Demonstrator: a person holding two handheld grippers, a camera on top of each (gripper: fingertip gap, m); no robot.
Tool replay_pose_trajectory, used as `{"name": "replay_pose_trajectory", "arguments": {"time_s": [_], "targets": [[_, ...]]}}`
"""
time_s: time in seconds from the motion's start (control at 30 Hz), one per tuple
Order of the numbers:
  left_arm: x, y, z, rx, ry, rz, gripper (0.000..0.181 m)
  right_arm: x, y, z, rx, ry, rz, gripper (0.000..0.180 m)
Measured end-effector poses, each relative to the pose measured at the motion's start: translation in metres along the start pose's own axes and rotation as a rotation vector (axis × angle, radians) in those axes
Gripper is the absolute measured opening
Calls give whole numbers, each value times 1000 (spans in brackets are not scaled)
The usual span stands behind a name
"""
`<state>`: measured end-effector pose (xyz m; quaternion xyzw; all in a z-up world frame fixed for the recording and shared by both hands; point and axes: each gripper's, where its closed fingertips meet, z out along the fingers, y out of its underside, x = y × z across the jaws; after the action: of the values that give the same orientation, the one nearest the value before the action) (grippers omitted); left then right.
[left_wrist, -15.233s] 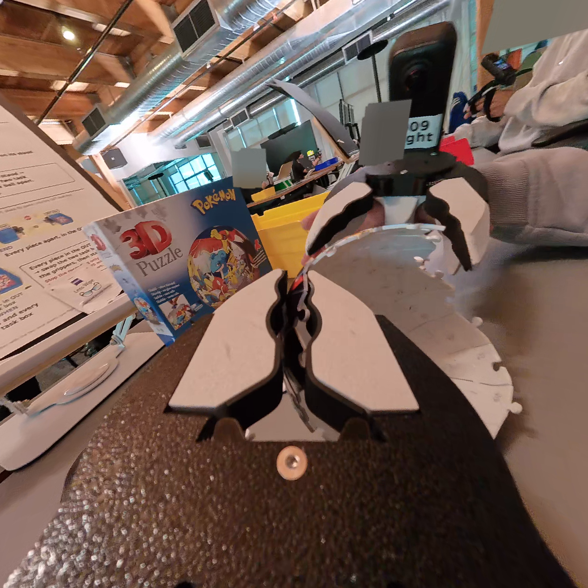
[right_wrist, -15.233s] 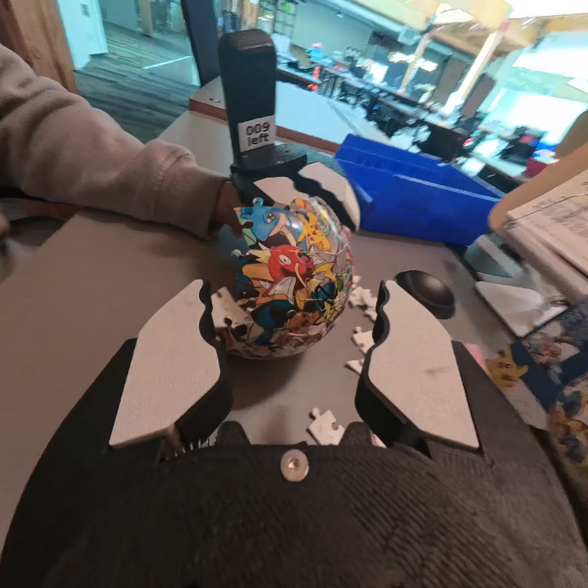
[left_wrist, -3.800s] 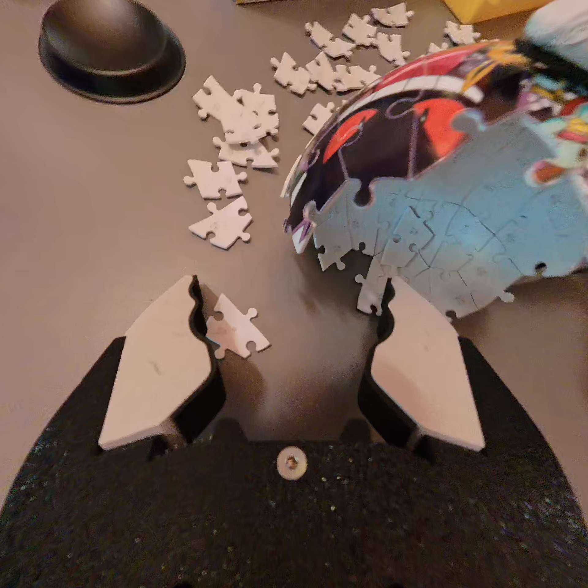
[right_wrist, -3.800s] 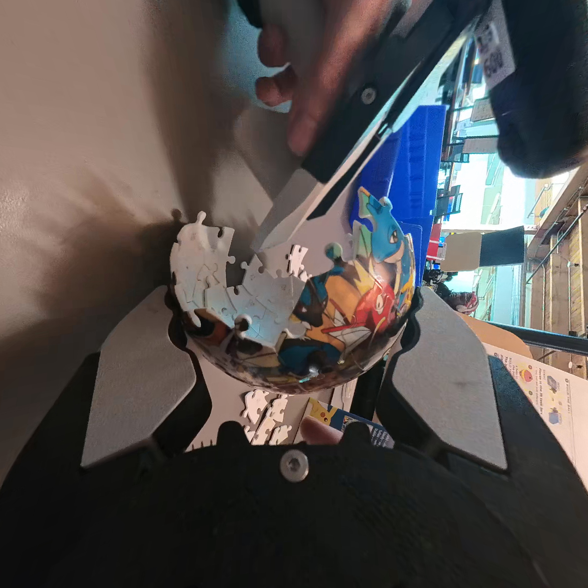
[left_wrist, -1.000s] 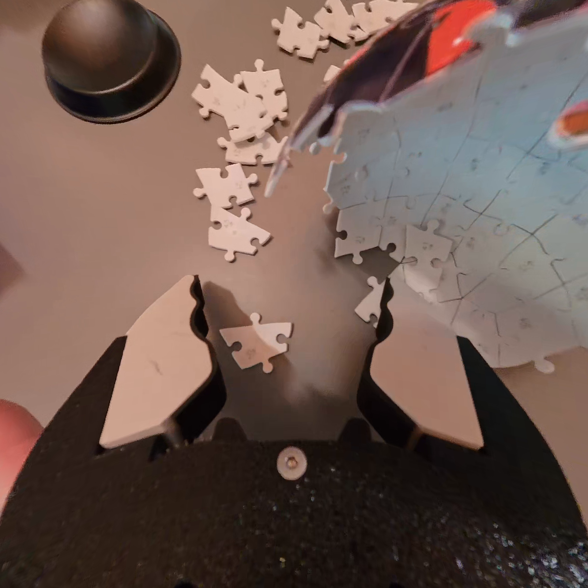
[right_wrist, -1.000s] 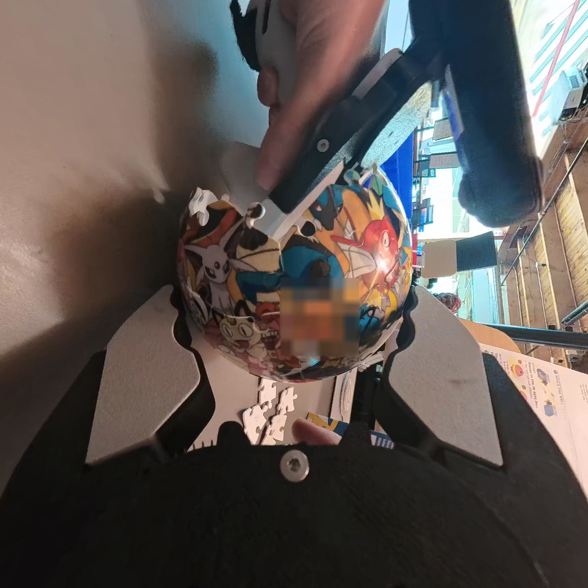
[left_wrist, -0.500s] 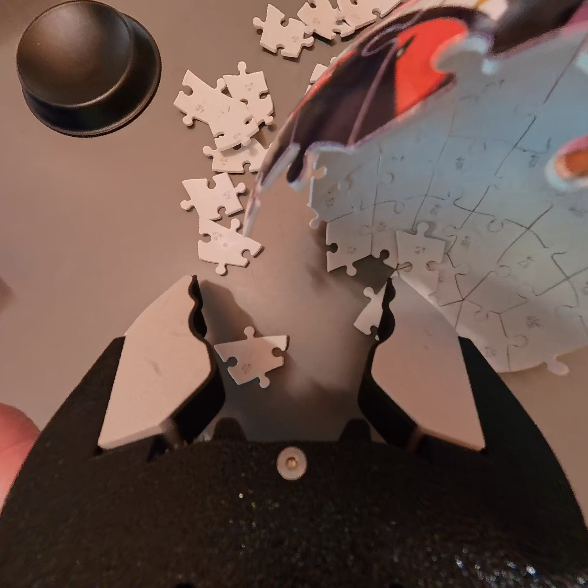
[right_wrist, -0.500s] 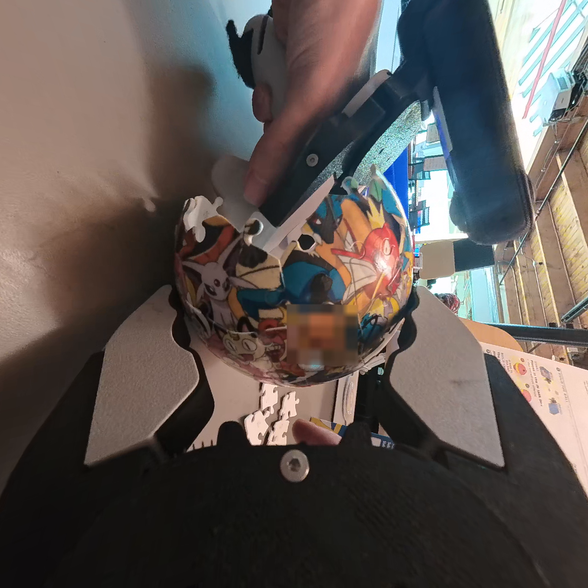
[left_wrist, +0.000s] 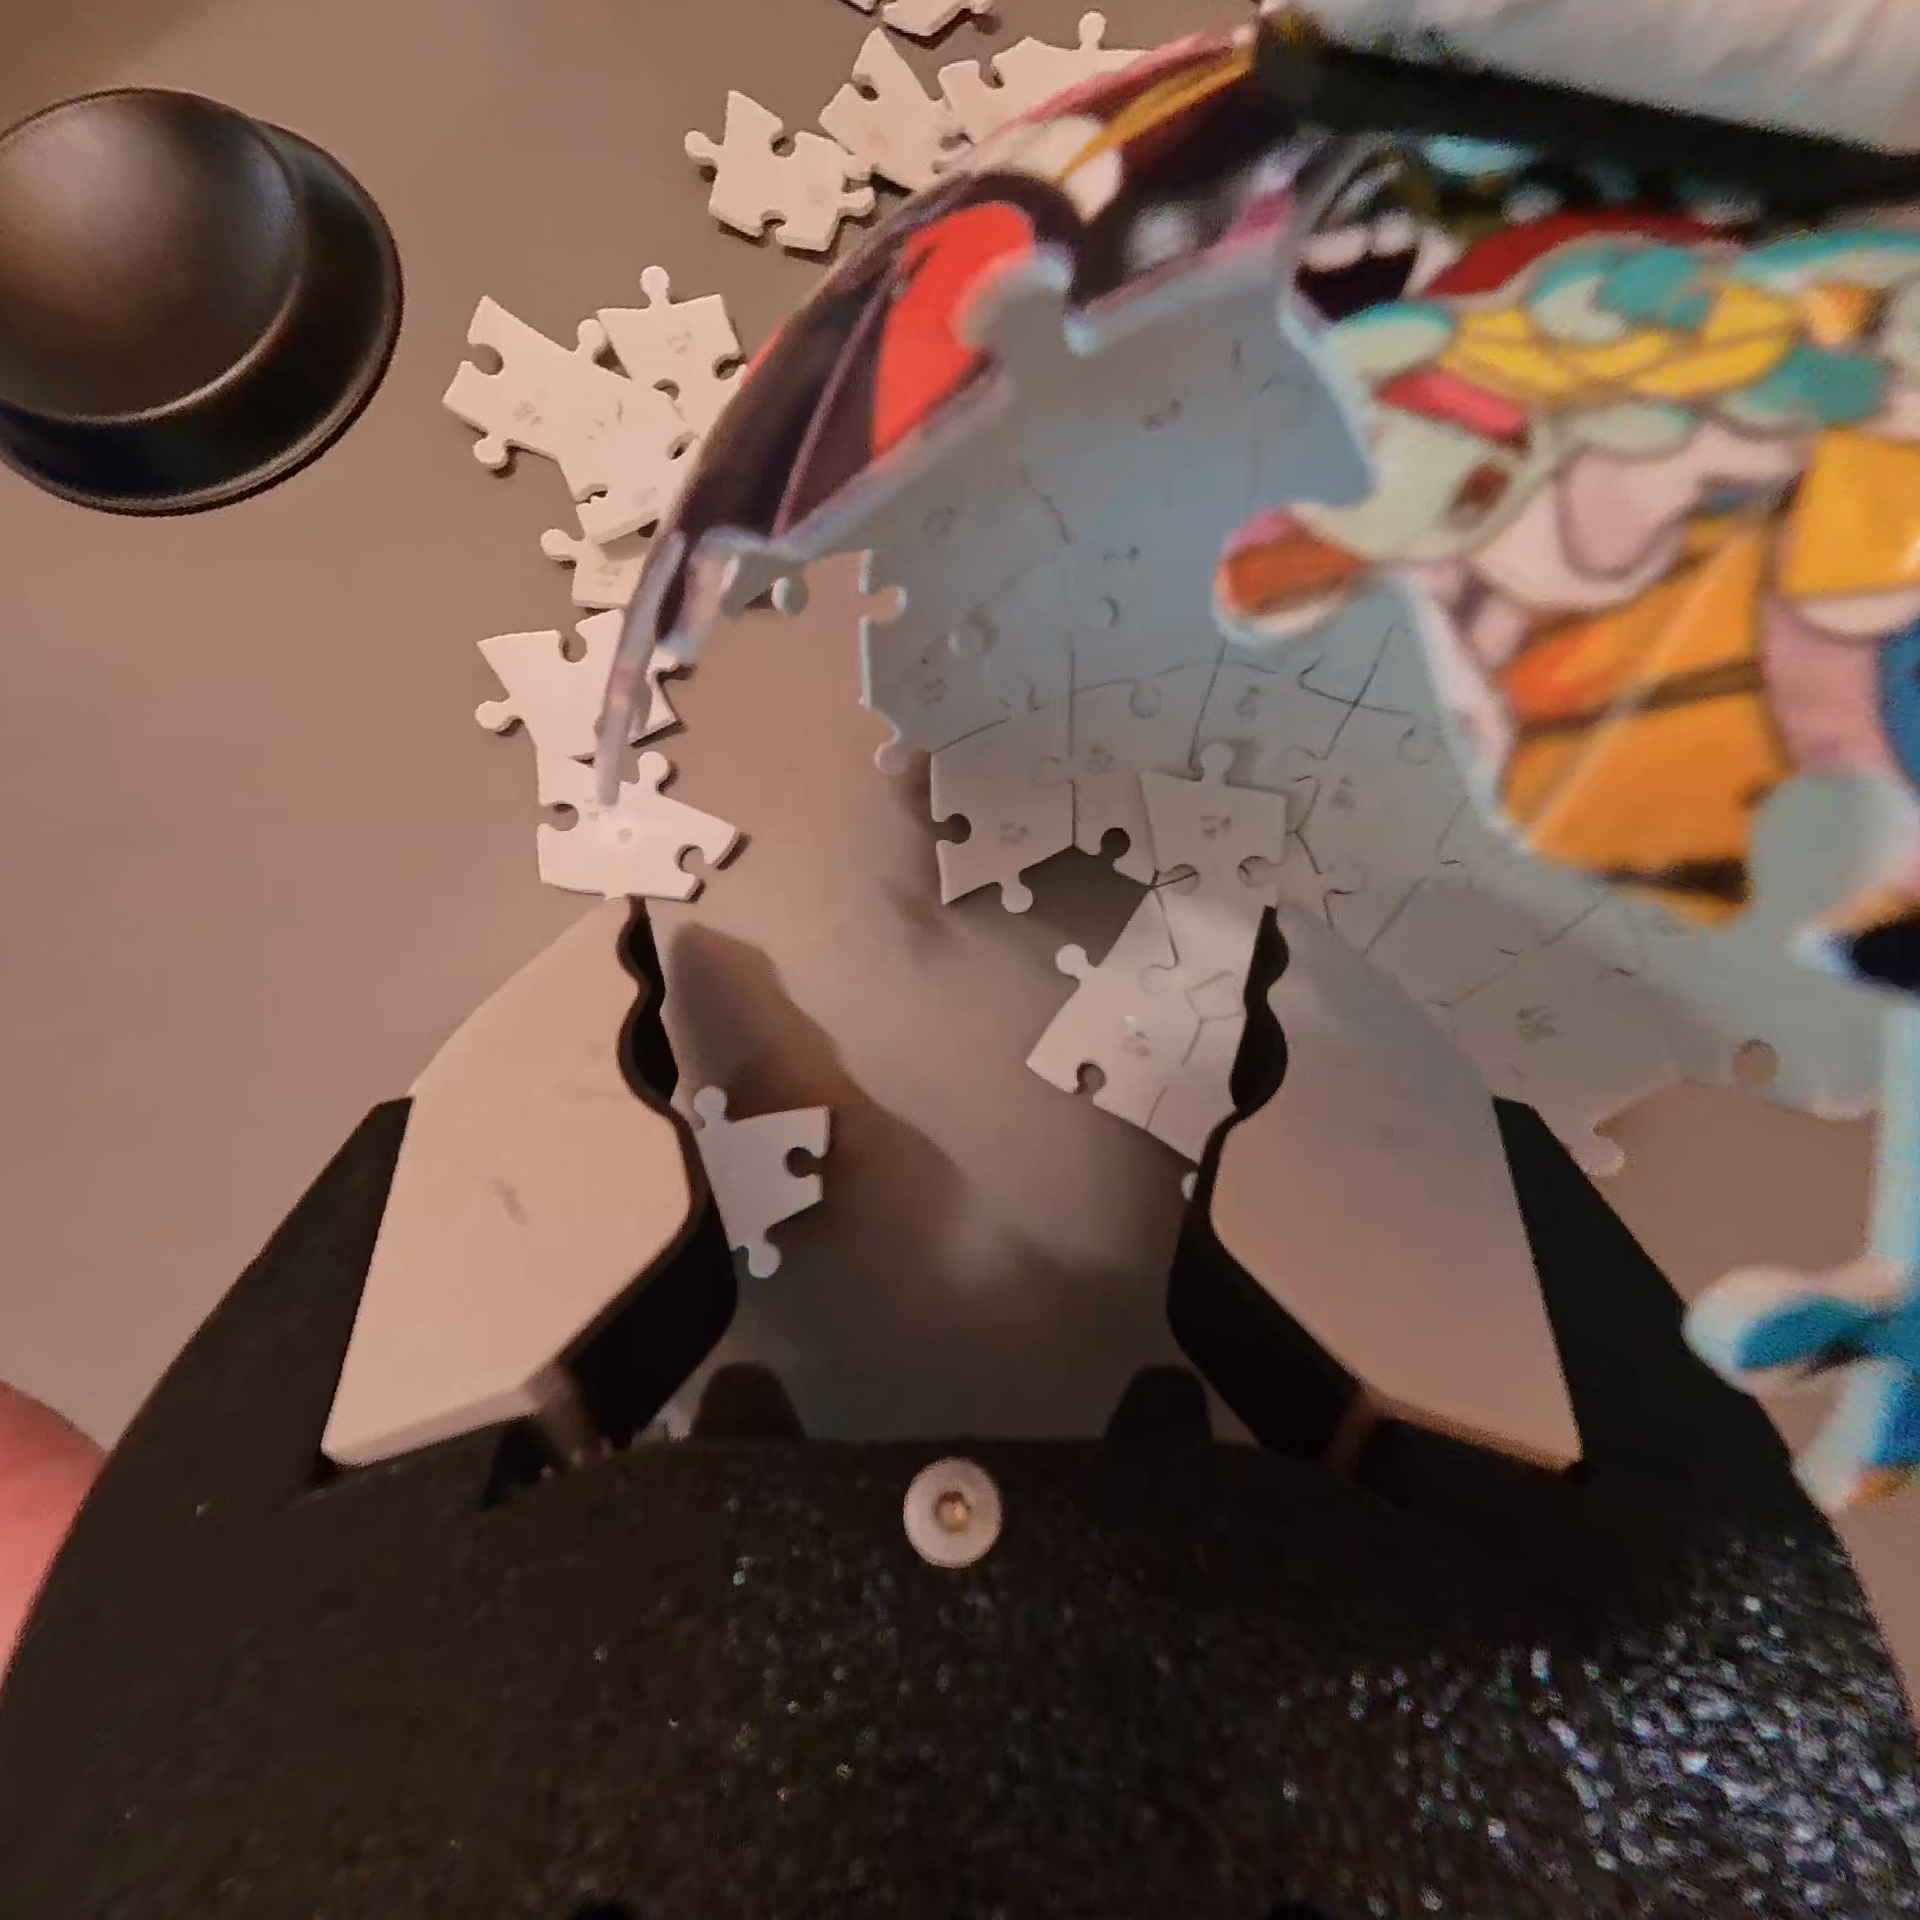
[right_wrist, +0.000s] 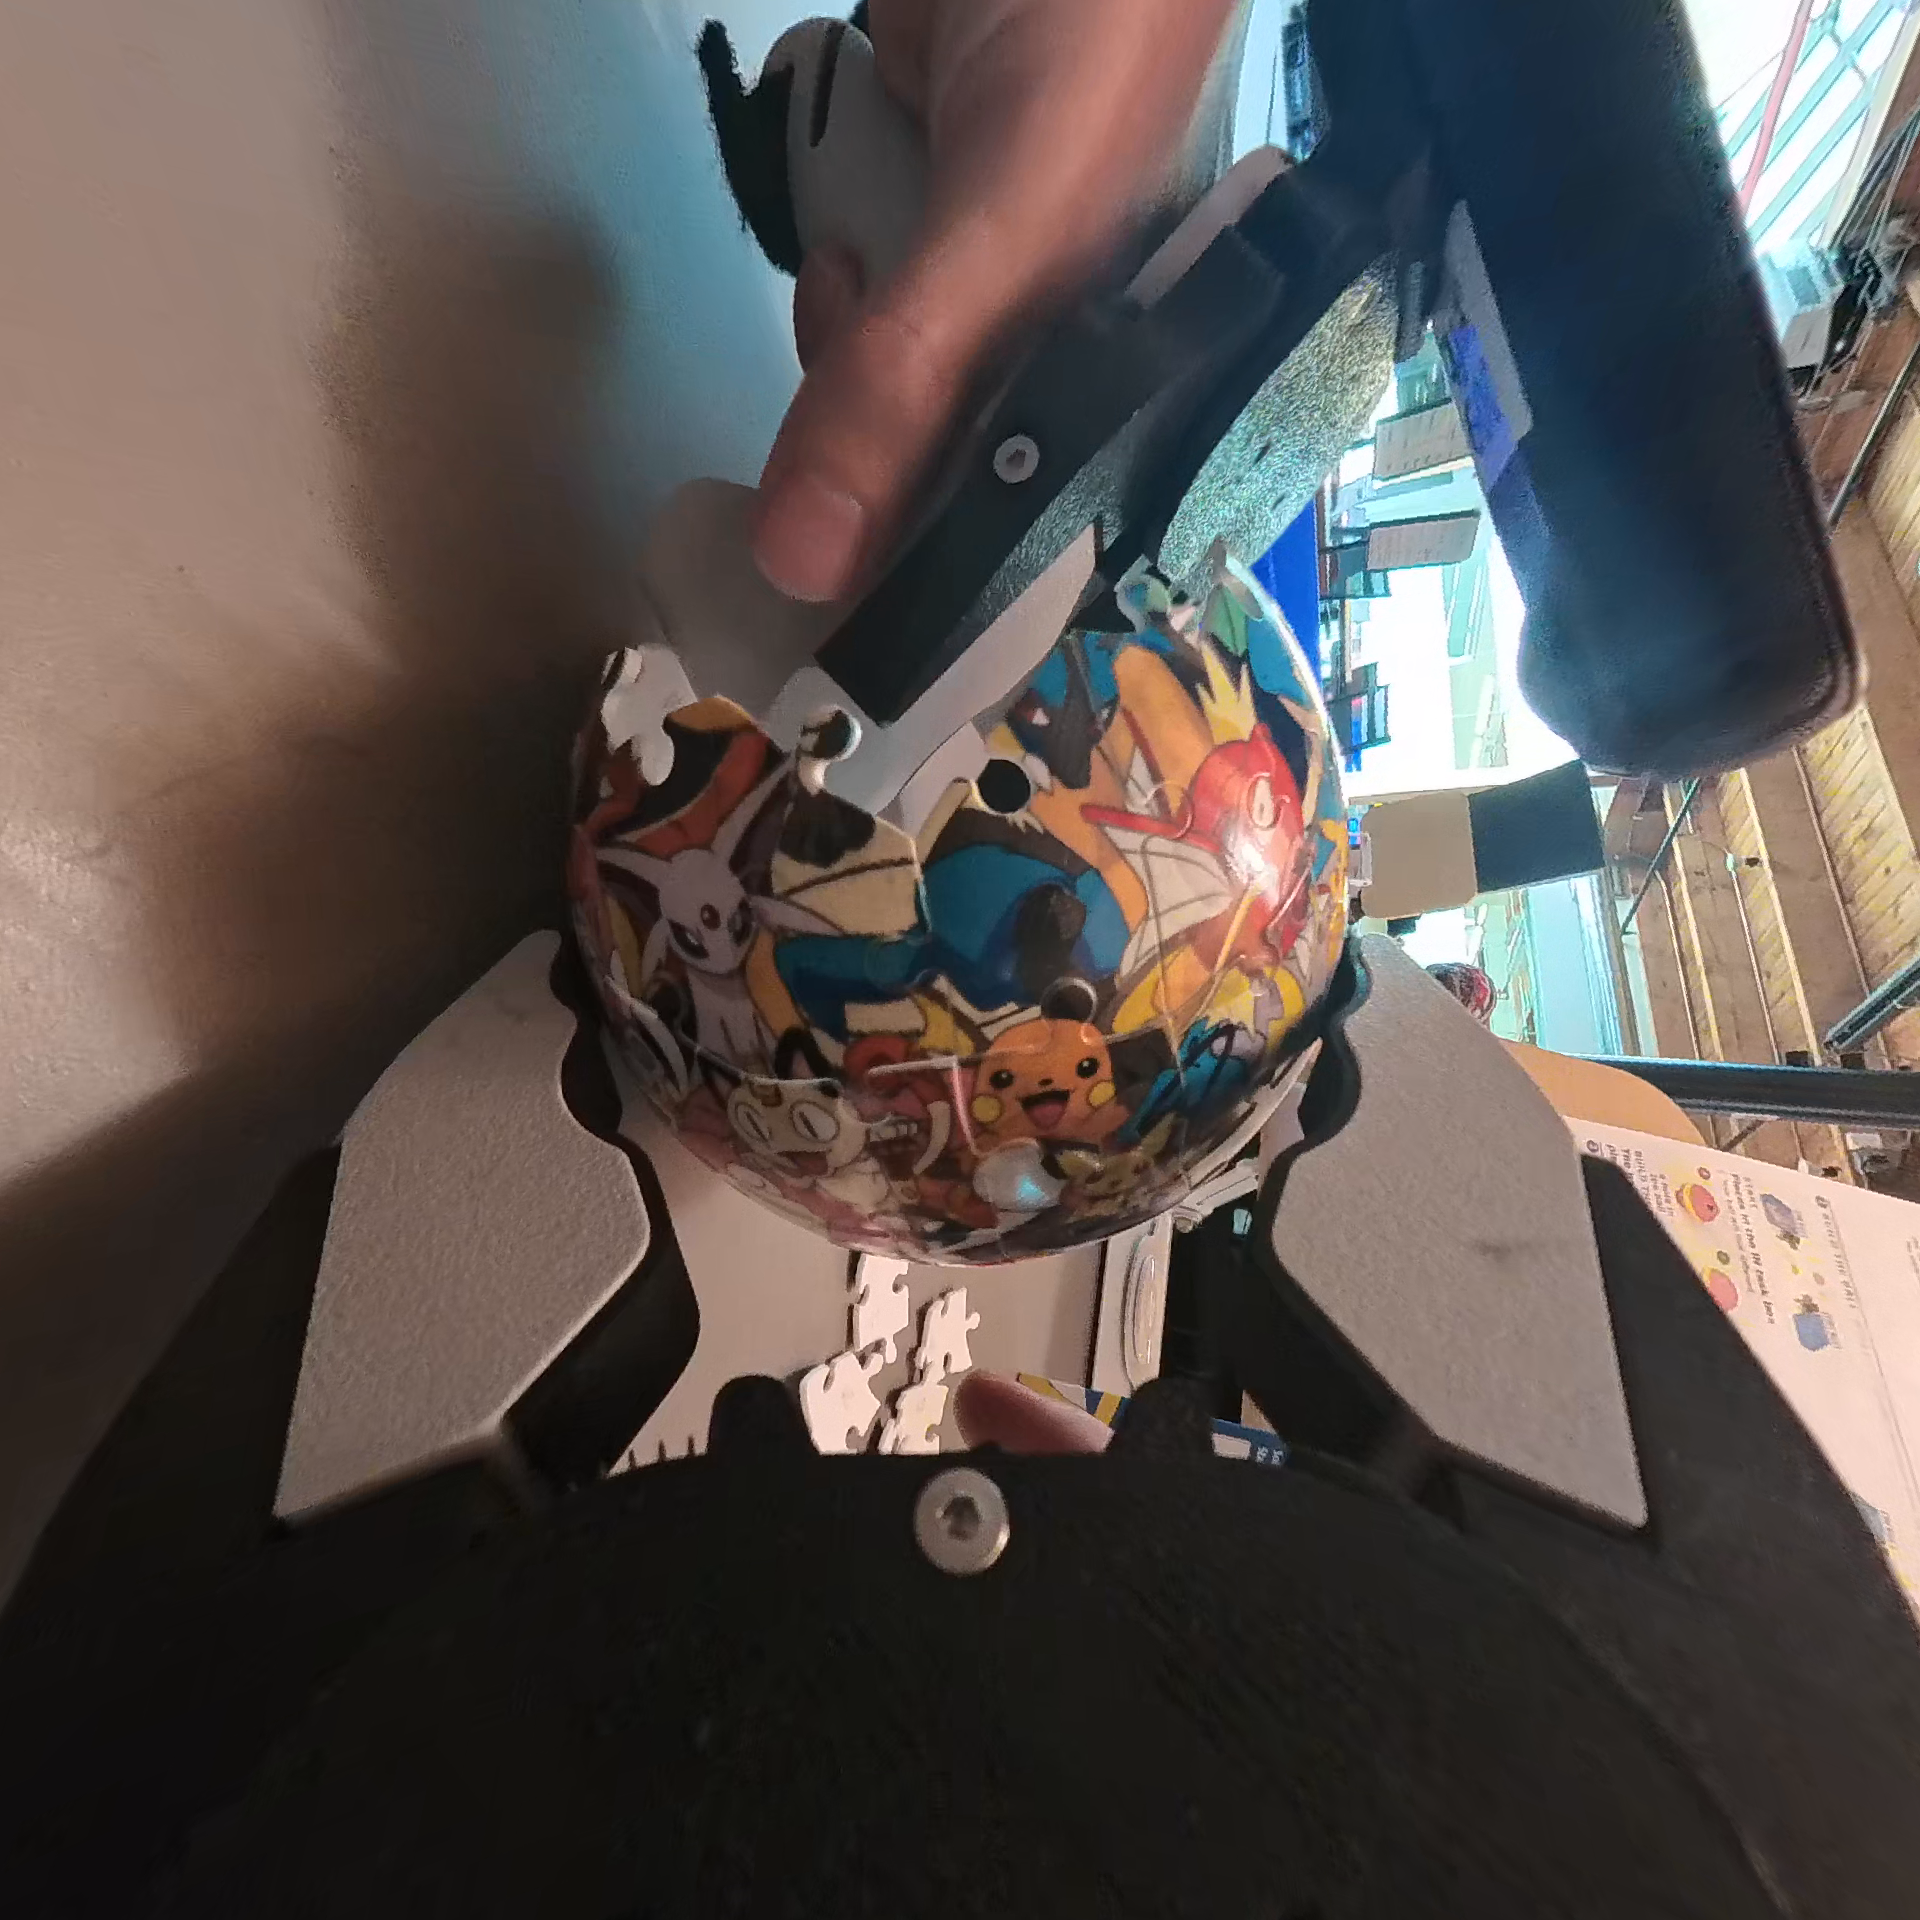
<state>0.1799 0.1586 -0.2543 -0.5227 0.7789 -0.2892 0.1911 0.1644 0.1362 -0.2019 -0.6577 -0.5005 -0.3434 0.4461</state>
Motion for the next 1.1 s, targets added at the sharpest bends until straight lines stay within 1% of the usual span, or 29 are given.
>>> {"name": "replay_pose_trajectory", "arguments": {"time_s": [0.3, 0.4, 0.43, 0.47, 0.57, 0.63, 0.73, 0.8, 0.9, 1.0, 1.1], "targets": [[2, -2, 6, -51, 42, 53, 109, 0, -1, 0, 12, 8, -2, 129], [14, -6, 7, -47, 150, 23, 109, 1, 0, 0, 23, 12, 13, 129], [12, -5, 8, -63, 142, 35, 109, 1, 0, 0, 26, 13, 14, 129], [8, -3, 10, -79, 110, 52, 115, 1, 0, 0, 27, 15, 11, 129], [5, -3, 10, -91, 92, 65, 117, 1, -1, 0, 24, 14, 0, 129], [3, -3, 9, -99, 71, 76, 116, 1, -1, 0, 25, 14, 0, 129], [-10, 0, 5, -122, -24, 105, 108, 1, -1, 0, 24, 14, -1, 129], [-14, 2, 3, -131, -43, 106, 110, 1, -1, 0, 24, 14, -1, 129], [-24, 3, -3, -121, -94, 88, 104, 1, -1, 0, 24, 14, -1, 129], [-36, 4, -9, -97, -127, 41, 103, 1, 0, 0, 21, 13, -2, 129], [-31, -3, -11, -31, -74, -13, 104, 1, 0, 0, 20, 12, -5, 129]]}}
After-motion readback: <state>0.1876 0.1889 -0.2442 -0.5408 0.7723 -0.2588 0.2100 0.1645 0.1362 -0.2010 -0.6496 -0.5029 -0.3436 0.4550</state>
